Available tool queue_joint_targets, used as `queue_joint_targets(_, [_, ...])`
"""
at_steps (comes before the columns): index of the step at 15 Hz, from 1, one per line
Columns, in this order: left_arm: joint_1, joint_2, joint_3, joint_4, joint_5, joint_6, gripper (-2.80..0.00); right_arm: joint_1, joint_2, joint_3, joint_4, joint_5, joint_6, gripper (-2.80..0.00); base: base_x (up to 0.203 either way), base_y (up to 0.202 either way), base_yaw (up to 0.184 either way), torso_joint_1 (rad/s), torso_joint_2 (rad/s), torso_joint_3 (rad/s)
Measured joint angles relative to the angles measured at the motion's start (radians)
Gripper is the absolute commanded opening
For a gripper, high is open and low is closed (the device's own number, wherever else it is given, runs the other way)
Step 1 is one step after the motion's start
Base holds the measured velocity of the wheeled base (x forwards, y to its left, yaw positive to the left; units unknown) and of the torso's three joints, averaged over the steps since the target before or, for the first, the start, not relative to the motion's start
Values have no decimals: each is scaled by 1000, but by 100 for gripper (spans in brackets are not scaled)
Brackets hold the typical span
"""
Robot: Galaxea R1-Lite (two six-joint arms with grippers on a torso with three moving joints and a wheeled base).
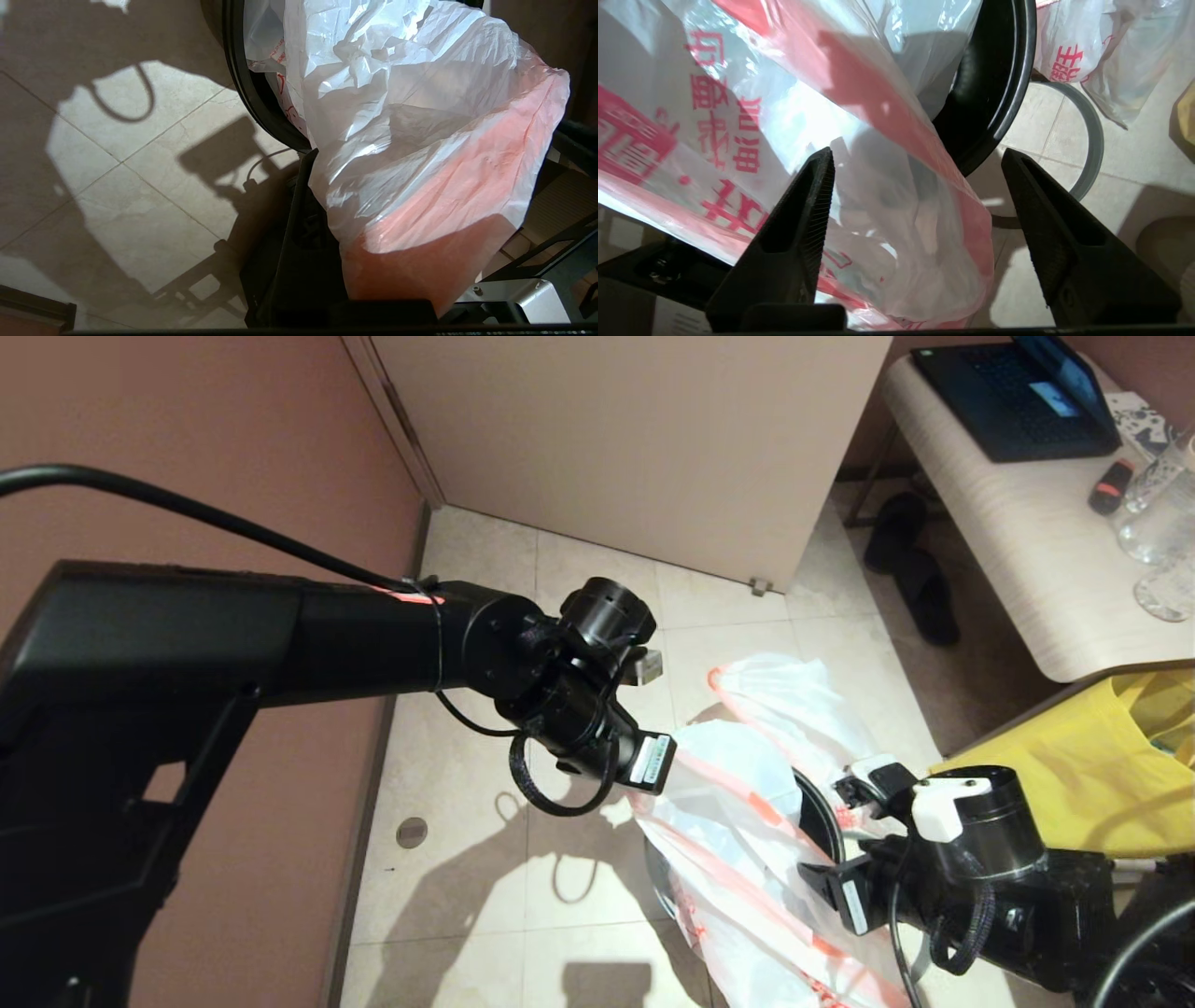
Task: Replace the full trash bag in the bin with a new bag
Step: Put the new garbage bag on the trash can
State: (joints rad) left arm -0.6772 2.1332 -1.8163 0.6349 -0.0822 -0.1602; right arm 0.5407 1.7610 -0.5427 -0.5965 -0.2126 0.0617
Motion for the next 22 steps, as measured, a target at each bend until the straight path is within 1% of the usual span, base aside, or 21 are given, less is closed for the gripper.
queue_joint_targets(1, [1, -2, 0, 0, 0, 0, -280, -5, 9, 24, -27, 12, -29, 0, 0, 0, 0, 0, 0, 0])
queue_joint_targets(2, [5, -4, -1, 0, 1, 0, -280, -11, 18, 42, -48, 25, -38, 0, 0, 0, 0, 0, 0, 0])
queue_joint_targets(3, [9, -7, -2, 0, 1, 1, -280, -25, 28, 61, -52, 29, -25, 0, 0, 0, 0, 0, 0, 0])
queue_joint_targets(5, [19, -18, -3, -1, 1, 0, -280, -52, 42, 84, -56, 33, 36, 0, 0, 0, 0, 0, 0, 0])
queue_joint_targets(6, [27, -23, -4, -1, 1, 0, -280, -56, 49, 95, -52, 32, 44, 0, 0, 0, 0, 0, 0, 0])
queue_joint_targets(7, [36, -27, -5, -1, 1, 0, -280, -57, 60, 104, -52, 23, 45, 0, 0, 0, 0, 0, 0, 0])
queue_joint_targets(9, [47, -35, -7, -3, 1, 1, -280, -58, 77, 135, -47, -29, 46, 0, 0, 0, 0, 0, 0, 0])
queue_joint_targets(10, [53, -40, -8, -4, 1, 0, -280, -58, 81, 147, -35, -37, 48, 0, 0, 0, 0, 0, 0, 0])
queue_joint_targets(12, [69, -48, -10, -5, 1, 0, -280, -54, 85, 155, 25, -38, 65, 0, 0, 0, 0, 0, 0, 0])
queue_joint_targets(16, [94, -62, -18, -10, -4, -5, -280, -38, 77, 99, 177, -31, 165, 0, 0, 0, 0, 0, 0, 0])
queue_joint_targets(18, [101, -66, -20, -11, -4, -5, -280, -22, 62, 42, 284, 11, 233, 0, 0, 0, 0, 0, 0, 0])
queue_joint_targets(19, [105, -67, -22, -11, -5, -6, -280, -15, 48, 21, 325, 32, 254, 0, 0, 0, 0, 0, 0, 0])
queue_joint_targets(20, [110, -68, -22, -11, -4, -6, -280, -7, 33, 1, 366, 50, 261, -280, 0, 0, 0, 0, 0, 0])
queue_joint_targets(22, [121, -69, -26, -11, -5, -6, -280, -1, 17, -16, 399, 60, 261, -280, 0, 0, 0, 0, 0, 0])
